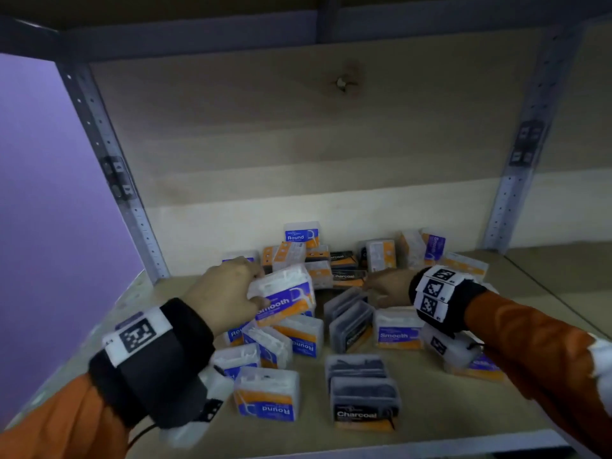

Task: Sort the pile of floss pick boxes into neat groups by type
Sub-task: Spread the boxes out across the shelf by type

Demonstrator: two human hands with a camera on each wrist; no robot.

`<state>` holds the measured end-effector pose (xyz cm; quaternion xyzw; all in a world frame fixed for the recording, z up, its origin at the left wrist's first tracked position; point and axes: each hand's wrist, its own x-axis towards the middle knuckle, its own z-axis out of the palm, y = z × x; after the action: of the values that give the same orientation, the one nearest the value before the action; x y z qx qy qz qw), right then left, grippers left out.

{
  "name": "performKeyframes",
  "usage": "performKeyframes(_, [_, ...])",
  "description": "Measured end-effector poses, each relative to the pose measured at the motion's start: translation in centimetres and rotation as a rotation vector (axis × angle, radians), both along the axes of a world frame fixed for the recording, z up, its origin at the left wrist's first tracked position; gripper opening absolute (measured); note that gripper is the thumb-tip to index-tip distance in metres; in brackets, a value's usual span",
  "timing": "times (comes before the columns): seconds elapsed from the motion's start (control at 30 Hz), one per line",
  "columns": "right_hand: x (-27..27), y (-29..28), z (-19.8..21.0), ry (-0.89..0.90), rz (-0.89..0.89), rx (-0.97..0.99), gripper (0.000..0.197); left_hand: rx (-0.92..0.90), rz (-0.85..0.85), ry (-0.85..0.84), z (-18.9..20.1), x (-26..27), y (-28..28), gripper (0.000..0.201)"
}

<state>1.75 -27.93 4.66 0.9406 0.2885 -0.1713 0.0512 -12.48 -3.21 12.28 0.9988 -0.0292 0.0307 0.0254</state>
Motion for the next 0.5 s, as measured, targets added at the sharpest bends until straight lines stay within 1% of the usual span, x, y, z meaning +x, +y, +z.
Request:
performKeyframes(0.1, [-1.7, -3.5, 0.3, 0.023, -0.036, 0.037, 0.057, -0.05, -0.069, -0.004, -0.6, -0.9, -3.7, 0.039])
performKeyframes(0.2, [-3.0, -7.0, -0.2, 0.029, -0.125, 0.021, 0.061, -0.075, -0.134, 0.011, -1.5, -1.8, -7.5, 0.038])
performKeyframes(0.27, [-3.9, -9.1, -0.9, -0.009, -0.18, 0.035, 0.064, -0.102, -0.176, 0.016, -2.1, -2.4, -9.9, 0.041])
performKeyframes(0.37, [-5.2, -11.6, -2.2, -0.02, -0.231, 0.029, 0.075, -0.134, -0.216, 0.011, -2.9, -3.1, -12.9, 0.047])
performKeyframes(0.43, [-6.0, -12.9, -2.9, 0.002, -0.261, 0.033, 0.082, -0.117, -0.227, 0.017, -3.6, -3.3, -14.7, 0.049])
performKeyframes(0.5, [-6.7, -13.9, -3.5, 0.008, -0.286, 0.054, 0.088, -0.084, -0.228, 0.053, -4.4, -3.6, -16.4, 0.044])
